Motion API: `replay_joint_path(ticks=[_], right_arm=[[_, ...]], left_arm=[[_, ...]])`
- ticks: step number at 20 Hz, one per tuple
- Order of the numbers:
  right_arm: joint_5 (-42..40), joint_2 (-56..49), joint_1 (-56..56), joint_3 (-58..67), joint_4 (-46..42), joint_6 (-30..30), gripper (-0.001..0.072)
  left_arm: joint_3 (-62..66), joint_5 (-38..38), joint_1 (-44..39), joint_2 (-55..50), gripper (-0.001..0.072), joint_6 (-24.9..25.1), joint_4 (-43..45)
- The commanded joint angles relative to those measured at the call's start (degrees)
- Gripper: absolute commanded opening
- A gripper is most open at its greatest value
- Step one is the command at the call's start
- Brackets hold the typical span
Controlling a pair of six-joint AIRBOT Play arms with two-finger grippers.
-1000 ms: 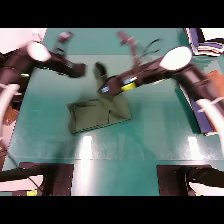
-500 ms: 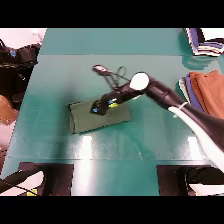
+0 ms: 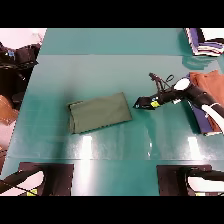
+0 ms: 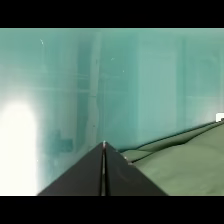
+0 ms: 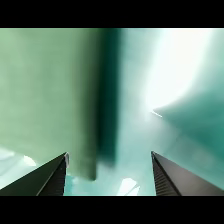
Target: Fold the shirts.
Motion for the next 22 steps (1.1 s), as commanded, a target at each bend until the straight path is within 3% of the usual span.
replay_joint_path(ticks=[1,6,9,11,17,22], right_arm=[[1.99,-6.4,-0.57,1.46,7.63,-3.19,0.0599],[3.06,-17.42,8.13,13.31,13.44,-3.28,0.0581],[3.89,-21.79,12.07,20.22,13.84,-3.37,0.035],[4.26,-22.64,13.18,23.56,13.81,-4.94,0.0015],[-2.01,-14.88,5.33,26.82,12.07,-3.26,0.0013],[-4.79,-3.54,-13.57,26.84,-1.22,3.89,0.0013]], left_arm=[[0.0,0.35,0.04,-0.02,0.0024,0.42,-0.61],[0.0,0.26,0.04,-0.02,0.0024,0.44,-1.46],[0.0,0.07,-0.13,-0.02,0.0024,0.44,-1.9],[-0.02,-0.81,-0.13,-0.02,0.0023,0.44,-2.01],[0.0,-0.46,-3.34,-0.02,0.0023,0.48,-1.55],[0.0,2.71,-11.21,-0.02,0.0023,0.44,-1.55]])
